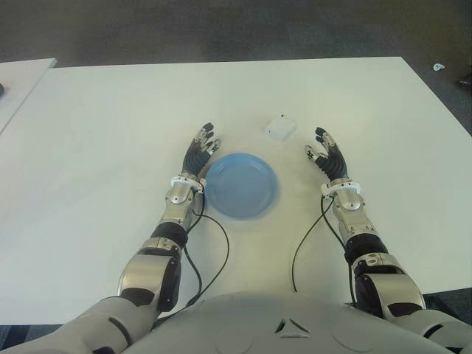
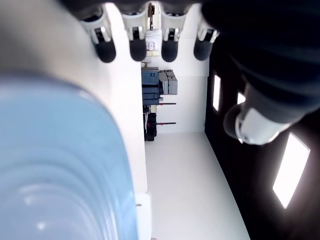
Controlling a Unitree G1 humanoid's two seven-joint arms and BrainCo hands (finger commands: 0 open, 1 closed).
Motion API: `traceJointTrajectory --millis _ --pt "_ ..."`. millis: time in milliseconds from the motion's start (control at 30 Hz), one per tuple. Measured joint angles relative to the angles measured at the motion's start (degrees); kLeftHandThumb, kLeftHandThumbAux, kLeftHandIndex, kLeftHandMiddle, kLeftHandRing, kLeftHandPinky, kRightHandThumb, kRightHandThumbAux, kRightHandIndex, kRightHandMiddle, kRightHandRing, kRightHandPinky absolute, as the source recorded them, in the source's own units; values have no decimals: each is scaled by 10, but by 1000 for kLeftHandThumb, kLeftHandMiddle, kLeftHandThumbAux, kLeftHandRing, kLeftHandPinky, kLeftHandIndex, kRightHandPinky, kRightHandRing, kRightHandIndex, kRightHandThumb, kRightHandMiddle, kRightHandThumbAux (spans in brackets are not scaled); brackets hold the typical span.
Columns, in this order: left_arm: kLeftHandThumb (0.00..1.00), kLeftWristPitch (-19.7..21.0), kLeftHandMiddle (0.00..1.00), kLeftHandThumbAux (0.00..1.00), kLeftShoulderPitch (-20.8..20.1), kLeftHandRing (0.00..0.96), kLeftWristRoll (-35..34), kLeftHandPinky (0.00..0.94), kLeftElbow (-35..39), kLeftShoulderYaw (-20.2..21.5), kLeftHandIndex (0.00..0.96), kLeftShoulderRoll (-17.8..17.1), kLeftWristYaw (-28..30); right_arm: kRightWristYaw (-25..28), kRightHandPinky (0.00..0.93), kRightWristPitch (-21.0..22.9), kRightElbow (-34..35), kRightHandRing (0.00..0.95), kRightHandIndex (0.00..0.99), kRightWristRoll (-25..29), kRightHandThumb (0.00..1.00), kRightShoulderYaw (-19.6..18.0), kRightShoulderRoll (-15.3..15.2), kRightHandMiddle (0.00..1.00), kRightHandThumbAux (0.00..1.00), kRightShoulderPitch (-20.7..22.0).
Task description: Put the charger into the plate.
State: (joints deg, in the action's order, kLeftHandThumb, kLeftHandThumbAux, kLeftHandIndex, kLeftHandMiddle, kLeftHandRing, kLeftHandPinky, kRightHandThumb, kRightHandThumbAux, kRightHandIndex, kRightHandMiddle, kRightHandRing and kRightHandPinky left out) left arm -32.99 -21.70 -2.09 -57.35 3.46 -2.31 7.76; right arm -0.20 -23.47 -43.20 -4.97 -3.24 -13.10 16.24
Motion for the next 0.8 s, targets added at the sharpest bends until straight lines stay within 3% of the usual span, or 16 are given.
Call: traceJointTrajectory --millis 133,267,367,500,633,800 --pt "41 0 1 569 -1 2 -1 26 0 1 0 2 -1 5 62 26 23 32 3 0 118 -1 -3 36 646 -3" --pt "50 1 5 564 -2 6 -1 30 -1 3 0 5 -1 12 122 76 63 64 6 -11 114 6 -11 57 612 -4" --pt "54 3 6 561 -4 7 -1 28 -1 3 0 7 -1 31 150 134 102 90 9 -38 110 25 -31 77 589 0" --pt "56 3 6 561 -5 6 -1 24 -2 2 0 8 -1 73 171 175 134 121 13 -71 97 55 -68 103 566 6" --pt "58 3 4 565 -6 4 -1 25 -4 2 0 9 -1 103 211 180 145 165 15 -111 67 87 -107 141 550 16" --pt "61 3 0 564 -8 1 -1 24 -8 2 0 10 -1 103 202 173 158 171 6 -161 21 115 -139 143 519 20"
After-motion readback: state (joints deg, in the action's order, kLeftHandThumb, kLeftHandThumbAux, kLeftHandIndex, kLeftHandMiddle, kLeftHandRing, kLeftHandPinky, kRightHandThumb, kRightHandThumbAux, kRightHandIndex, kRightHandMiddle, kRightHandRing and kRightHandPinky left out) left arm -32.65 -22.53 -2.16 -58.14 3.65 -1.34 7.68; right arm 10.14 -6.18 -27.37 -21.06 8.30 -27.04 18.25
